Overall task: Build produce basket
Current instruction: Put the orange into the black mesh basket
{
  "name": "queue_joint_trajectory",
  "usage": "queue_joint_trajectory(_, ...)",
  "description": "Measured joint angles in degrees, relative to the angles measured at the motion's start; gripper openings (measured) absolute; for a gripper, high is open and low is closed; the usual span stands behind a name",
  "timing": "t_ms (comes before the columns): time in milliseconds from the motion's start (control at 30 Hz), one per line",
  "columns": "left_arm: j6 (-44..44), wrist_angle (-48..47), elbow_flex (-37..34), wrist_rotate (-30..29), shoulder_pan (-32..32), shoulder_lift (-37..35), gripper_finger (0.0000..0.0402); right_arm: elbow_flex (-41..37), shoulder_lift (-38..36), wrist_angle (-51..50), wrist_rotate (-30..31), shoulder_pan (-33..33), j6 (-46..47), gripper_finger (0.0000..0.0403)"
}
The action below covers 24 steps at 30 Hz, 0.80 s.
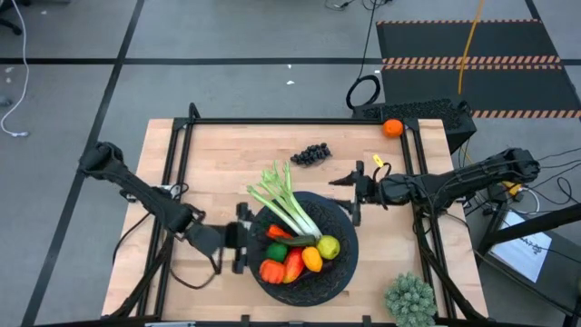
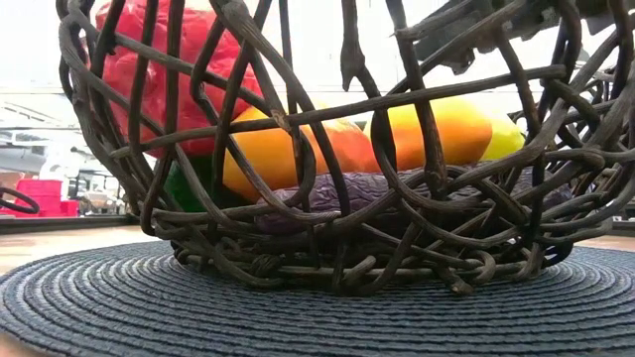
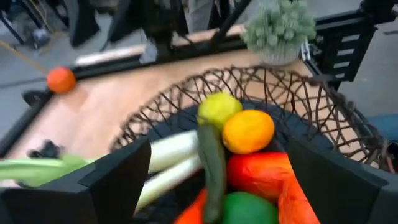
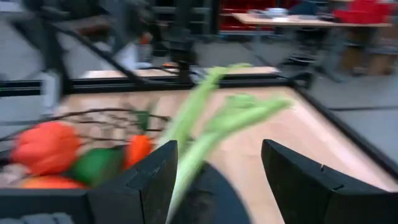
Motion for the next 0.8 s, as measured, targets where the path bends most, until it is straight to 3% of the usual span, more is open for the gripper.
queue_joint_trajectory(233,5.88,-8.46,0.0,-3.14,4.51,-11.64,0.0333,0.0,-0.02,-4.53,19.37,-5.17,0.34,0.0226)
queue_joint_trajectory(333,8.53,-11.28,0.0,-3.67,7.66,-16.21,0.0311,0.0,-0.02,-8.08,24.56,-9.05,0.05,0.0226)
queue_joint_trajectory(467,12.26,-13.19,0.0,-3.74,12.34,-20.78,0.0286,0.0,-0.01,-12.07,24.44,-16.86,2.66,0.0226)
queue_joint_trajectory(733,15.4,-16.49,0.0,-3.53,21.04,-25.07,0.026,0.05,-0.02,-12.94,15.58,-34.44,-0.33,0.0226)
queue_joint_trajectory(800,14.92,-16.98,0.0,-0.71,23.09,-25.1,0.0258,0.64,-0.02,-15.0,12.78,-39.2,-0.81,0.0229)
